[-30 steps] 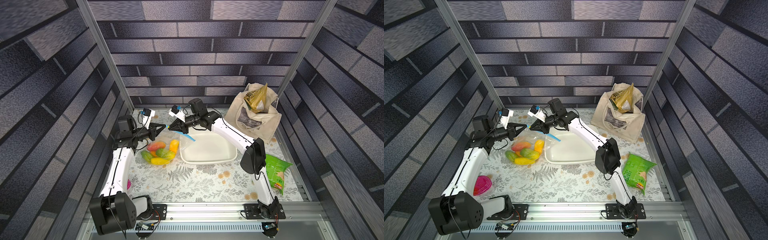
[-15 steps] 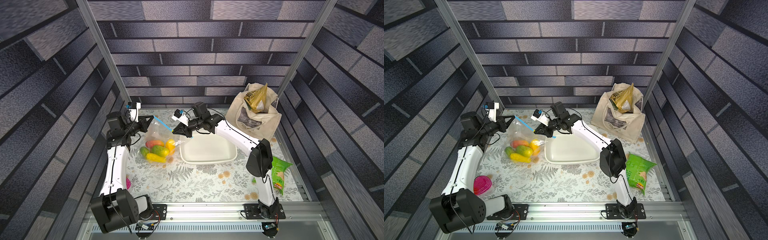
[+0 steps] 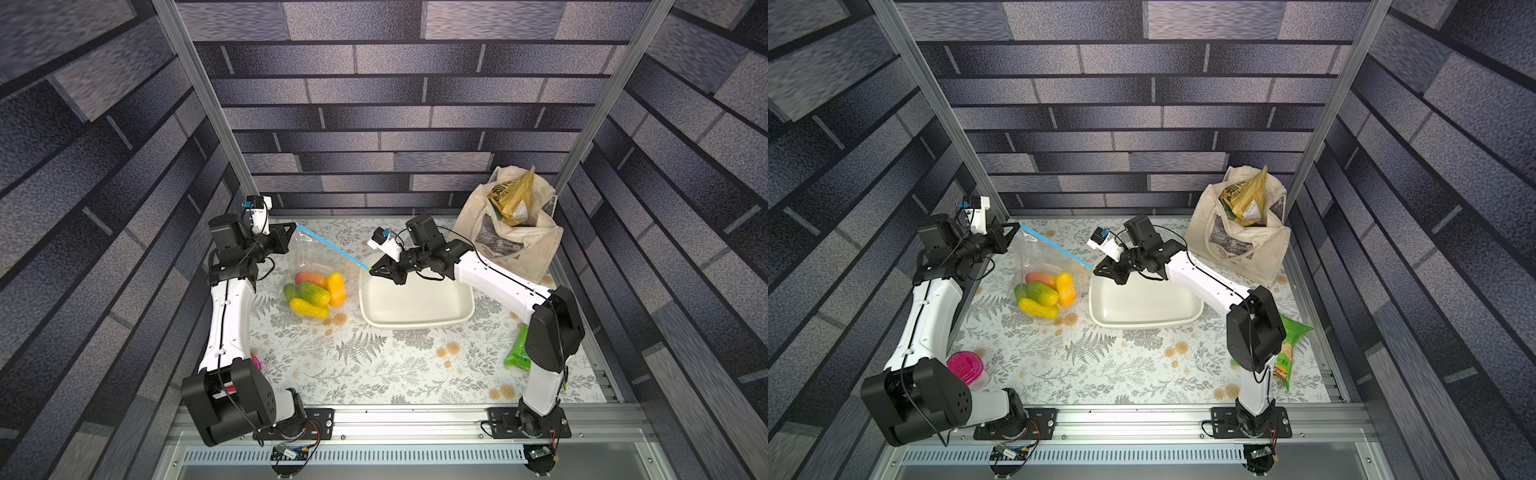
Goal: Place the mango in a zip-top bag and seal the zipper
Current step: Zip the zipper on the zipper food storage bag, then reset both arms
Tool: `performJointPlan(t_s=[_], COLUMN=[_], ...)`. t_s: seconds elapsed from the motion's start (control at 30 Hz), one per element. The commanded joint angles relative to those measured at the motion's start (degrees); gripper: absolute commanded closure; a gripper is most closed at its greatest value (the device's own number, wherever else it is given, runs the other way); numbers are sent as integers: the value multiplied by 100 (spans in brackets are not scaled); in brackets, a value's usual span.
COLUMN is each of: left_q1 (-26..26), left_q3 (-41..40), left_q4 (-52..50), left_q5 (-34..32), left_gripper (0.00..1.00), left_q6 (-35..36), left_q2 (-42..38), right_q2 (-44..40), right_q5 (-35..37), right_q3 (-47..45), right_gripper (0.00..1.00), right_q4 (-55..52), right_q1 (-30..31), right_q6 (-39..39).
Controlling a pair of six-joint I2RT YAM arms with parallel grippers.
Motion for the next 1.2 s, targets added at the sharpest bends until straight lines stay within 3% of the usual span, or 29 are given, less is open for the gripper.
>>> performJointPlan(t_s=[0.0,0.17,0.2,0.3,0.33,0.37,0.4,0.5,0.57,0.63,0.67,0.77,0.83,0.97,1.17], left_q1=[57,-22,-22,-131,-237,-375,-534,-1023,-1074,-865,-730,-475,-342,-294,-246], left_q3=[220,213,231,369,420,523,662,834,637,27,-343,-1755,-2535,-3364,-4154], left_q4=[254,99,97,61,-12,-397,-802,-1592,-1310,-410,25,1205,1401,1644,2840], left_q5=[-253,-554,-419,3,106,269,424,30,-275,-497,-898,-3617,-4927,-5546,-5718], left_gripper=[100,100,100,49,18,1,0,0,0,0,0,0,0,0,0], left_q6=[-42,36,29,-135,-83,164,538,1175,825,88,-246,-1241,-1620,-1397,-1303], left_q2=[39,102,141,265,283,309,341,335,173,-240,-481,-1341,-1661,-1464,-907], right_q2=[-122,-296,-338,-427,-473,-522,-545,-416,-341,-530,-722,-1713,-2447,-3338,-3776], right_q5=[-38,166,136,0,59,189,289,634,993,1563,1914,3439,4353,6133,6556], right_q3=[-86,-256,-296,-306,-317,-335,-339,33,286,201,-7,-1242,-2211,-3700,-5017], right_gripper=[100,100,95,85,80,80,77,41,20,0,0,0,0,0,0], right_q4=[-172,-302,-202,220,382,541,664,597,372,310,363,1015,1592,2230,2996], right_q1=[-83,-105,-114,-106,-114,-114,-109,-113,-119,-144,-182,-408,-769,-1459,-2571], right_q6=[200,67,115,433,575,690,796,1116,1267,1357,1401,1606,1870,1902,2132])
